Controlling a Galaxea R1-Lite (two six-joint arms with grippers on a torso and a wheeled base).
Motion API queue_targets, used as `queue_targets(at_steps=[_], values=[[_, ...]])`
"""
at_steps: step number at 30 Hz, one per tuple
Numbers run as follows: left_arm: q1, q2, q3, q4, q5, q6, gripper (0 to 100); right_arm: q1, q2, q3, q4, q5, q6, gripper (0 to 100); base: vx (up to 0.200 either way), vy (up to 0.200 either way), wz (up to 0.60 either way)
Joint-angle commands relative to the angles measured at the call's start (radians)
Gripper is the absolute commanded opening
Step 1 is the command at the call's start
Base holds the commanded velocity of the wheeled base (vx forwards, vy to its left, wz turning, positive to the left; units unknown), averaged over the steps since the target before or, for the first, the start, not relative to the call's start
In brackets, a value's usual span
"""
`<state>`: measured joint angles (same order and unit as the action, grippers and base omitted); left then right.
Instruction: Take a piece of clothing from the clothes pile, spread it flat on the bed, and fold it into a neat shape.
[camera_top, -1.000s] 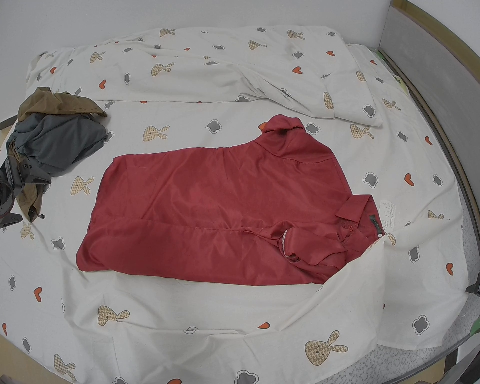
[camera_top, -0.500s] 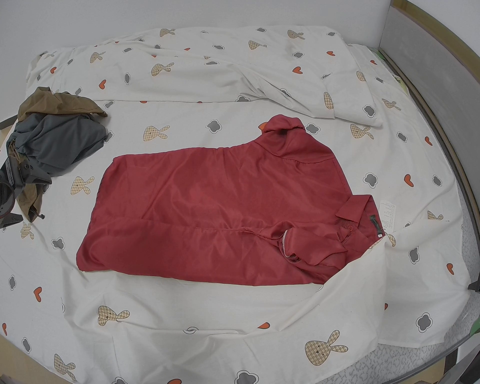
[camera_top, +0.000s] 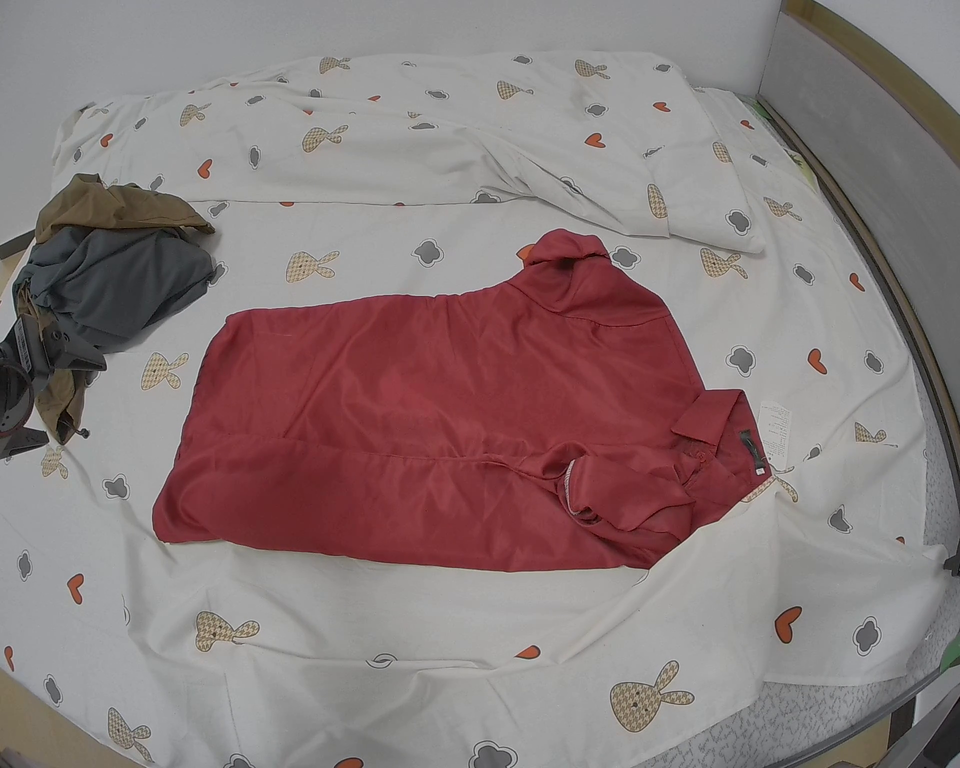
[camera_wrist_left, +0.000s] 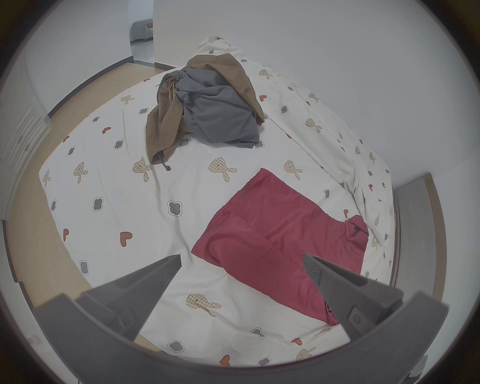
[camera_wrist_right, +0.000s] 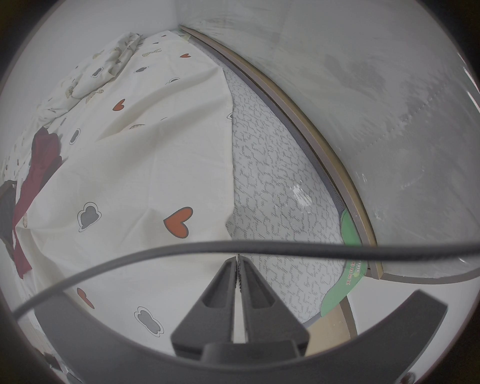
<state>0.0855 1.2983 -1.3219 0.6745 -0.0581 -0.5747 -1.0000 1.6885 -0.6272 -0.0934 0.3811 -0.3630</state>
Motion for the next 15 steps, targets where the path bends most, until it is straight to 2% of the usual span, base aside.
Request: queue_targets(at_steps=[1,15], values=[[0.000,0.009,0.007,-0.003,0.000,0.001,100,0.000,0.042,-0.016,-0.005,-0.001,-0.001,0,0.000,0.000,0.00],[0.000,0.018,0.007,-0.003,0.000,0.001,100,0.000,0.096,-0.118,-0.005,0.002,-0.027,0,0.000,0.000,0.00]])
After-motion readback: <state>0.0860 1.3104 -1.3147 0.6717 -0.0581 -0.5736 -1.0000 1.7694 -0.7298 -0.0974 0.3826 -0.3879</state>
